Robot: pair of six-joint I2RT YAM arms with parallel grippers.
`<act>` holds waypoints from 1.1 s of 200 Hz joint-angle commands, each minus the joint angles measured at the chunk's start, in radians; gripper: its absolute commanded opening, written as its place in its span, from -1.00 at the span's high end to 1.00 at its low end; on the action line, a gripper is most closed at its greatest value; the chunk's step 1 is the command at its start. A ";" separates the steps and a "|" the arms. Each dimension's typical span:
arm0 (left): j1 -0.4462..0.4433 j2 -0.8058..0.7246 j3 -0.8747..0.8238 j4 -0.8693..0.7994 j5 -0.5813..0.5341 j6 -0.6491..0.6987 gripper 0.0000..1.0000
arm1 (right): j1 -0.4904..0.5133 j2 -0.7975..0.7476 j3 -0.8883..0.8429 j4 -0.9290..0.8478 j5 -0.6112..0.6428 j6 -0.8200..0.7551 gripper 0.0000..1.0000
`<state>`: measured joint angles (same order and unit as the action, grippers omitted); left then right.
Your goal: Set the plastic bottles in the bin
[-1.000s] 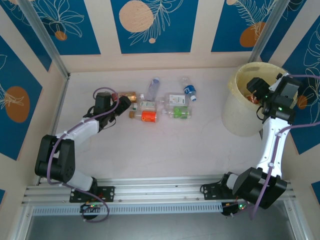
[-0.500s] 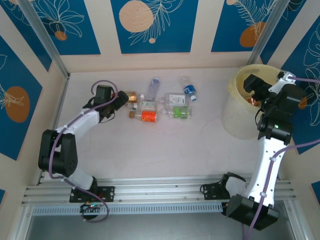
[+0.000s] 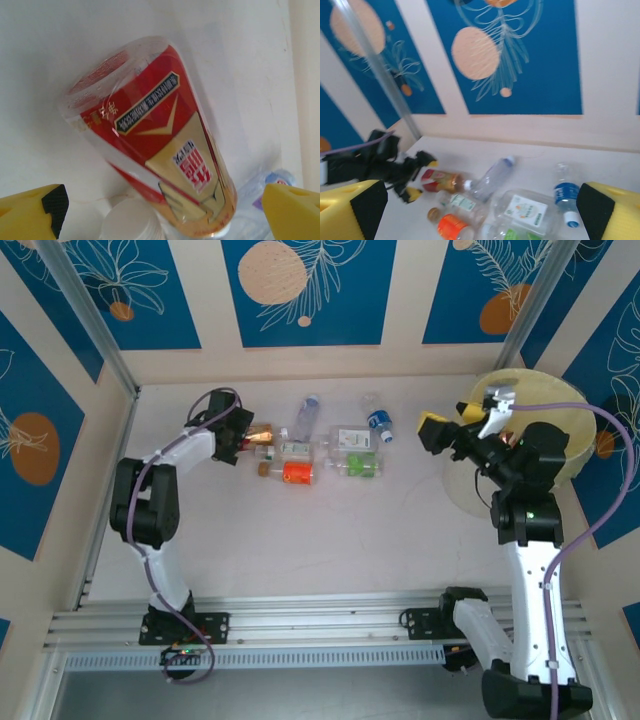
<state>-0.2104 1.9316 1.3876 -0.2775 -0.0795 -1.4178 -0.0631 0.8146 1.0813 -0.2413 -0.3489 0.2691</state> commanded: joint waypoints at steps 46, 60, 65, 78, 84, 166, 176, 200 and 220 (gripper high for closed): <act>0.023 0.100 0.080 -0.037 -0.098 -0.219 -1.00 | 0.080 -0.015 -0.009 -0.087 0.036 -0.132 -0.99; 0.029 0.112 0.090 -0.038 -0.119 -0.222 -1.00 | 0.086 -0.016 -0.009 -0.091 0.031 -0.140 -0.99; 0.031 0.119 0.096 -0.039 -0.123 -0.220 -1.00 | 0.088 -0.015 -0.009 -0.092 0.030 -0.143 -0.99; 0.037 0.141 0.125 -0.062 -0.120 -0.219 -1.00 | 0.094 -0.015 -0.009 -0.093 0.031 -0.149 -0.99; 0.040 0.155 0.140 -0.073 -0.112 -0.218 -1.00 | 0.095 -0.014 -0.009 -0.093 0.033 -0.152 -0.99; 0.050 0.281 0.255 -0.131 -0.120 -0.233 -0.67 | 0.126 -0.004 -0.001 -0.124 0.034 -0.175 -0.99; 0.049 0.290 0.261 -0.126 -0.120 -0.232 -0.54 | 0.128 -0.002 -0.003 -0.127 0.037 -0.178 -0.99; 0.053 0.302 0.258 -0.108 -0.121 -0.242 -0.25 | 0.137 0.005 -0.003 -0.128 0.041 -0.180 -0.99; 0.057 0.297 0.252 -0.100 -0.127 -0.243 -0.06 | 0.144 0.014 -0.001 -0.127 0.042 -0.182 -0.99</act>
<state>-0.1730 2.1891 1.6432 -0.3332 -0.1883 -1.6123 0.0673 0.8173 1.0786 -0.3565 -0.3145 0.1093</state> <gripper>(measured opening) 0.657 0.992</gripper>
